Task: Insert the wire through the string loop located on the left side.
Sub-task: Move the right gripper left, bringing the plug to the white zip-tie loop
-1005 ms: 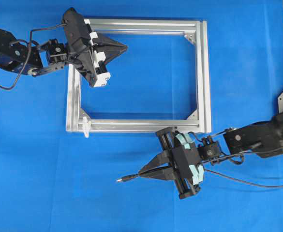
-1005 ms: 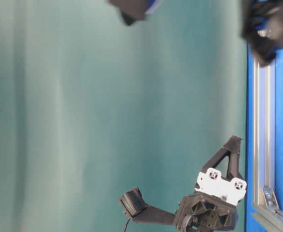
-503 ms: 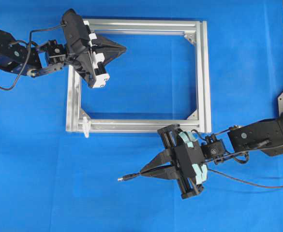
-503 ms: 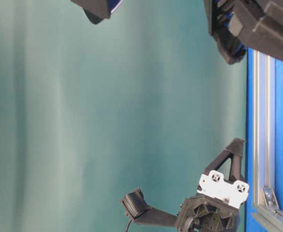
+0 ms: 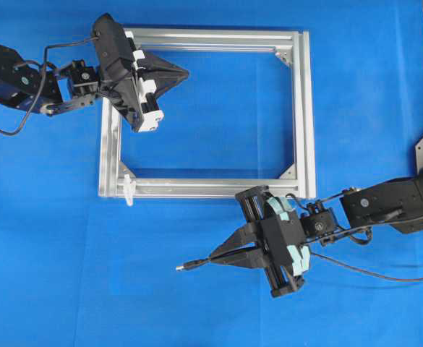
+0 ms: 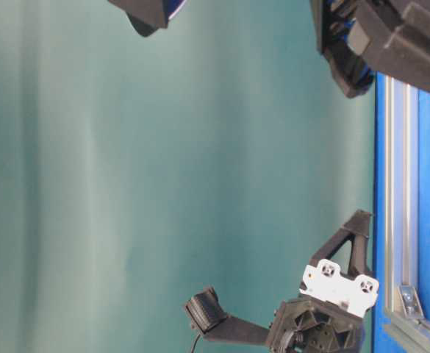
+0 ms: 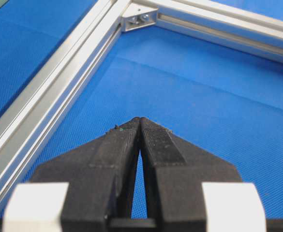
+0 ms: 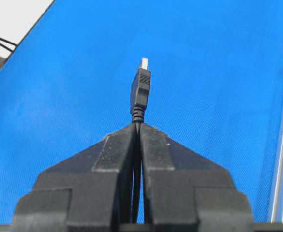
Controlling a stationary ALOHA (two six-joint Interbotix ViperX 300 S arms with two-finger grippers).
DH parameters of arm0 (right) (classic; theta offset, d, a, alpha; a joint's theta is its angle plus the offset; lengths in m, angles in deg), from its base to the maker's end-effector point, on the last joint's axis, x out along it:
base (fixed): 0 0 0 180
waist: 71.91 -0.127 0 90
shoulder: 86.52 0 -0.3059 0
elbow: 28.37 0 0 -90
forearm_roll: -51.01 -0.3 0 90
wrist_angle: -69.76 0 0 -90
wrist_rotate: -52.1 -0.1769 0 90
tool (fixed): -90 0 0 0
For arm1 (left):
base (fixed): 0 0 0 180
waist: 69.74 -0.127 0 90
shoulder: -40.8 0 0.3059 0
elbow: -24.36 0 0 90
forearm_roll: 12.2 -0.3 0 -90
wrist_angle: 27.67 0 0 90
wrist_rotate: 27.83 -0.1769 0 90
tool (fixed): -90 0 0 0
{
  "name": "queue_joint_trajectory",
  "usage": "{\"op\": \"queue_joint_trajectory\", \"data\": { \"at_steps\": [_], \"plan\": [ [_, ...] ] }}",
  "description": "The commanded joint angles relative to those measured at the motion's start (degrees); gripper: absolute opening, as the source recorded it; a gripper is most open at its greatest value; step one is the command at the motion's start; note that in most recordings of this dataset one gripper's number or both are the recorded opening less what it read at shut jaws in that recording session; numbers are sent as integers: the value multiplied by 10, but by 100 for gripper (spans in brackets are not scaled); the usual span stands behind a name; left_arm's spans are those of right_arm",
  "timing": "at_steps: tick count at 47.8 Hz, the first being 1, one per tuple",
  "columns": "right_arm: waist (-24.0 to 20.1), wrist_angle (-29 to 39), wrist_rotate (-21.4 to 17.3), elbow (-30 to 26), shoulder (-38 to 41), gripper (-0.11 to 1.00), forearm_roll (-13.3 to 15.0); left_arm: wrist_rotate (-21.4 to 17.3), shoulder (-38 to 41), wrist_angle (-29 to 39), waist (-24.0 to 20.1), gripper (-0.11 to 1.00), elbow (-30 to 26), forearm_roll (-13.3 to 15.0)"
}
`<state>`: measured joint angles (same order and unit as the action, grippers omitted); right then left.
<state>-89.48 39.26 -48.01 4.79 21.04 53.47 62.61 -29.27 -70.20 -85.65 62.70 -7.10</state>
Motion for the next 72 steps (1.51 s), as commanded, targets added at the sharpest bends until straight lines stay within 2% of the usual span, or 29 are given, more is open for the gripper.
{"op": "queue_joint_trajectory", "data": {
  "at_steps": [1,35,60,72],
  "plan": [
    [-1,-3,1,-7,-18,0,-2,1,-20,-3,2,0,-4,-2],
    [5,-3,2,-5,-18,0,-1,1,-19,-4,2,0,-4,-2],
    [120,-3,4,17,-18,0,-1,1,-19,-4,11,0,-4,-2],
    [143,-4,4,21,-18,0,-1,2,-20,-3,16,0,-6,-2]
  ]
}}
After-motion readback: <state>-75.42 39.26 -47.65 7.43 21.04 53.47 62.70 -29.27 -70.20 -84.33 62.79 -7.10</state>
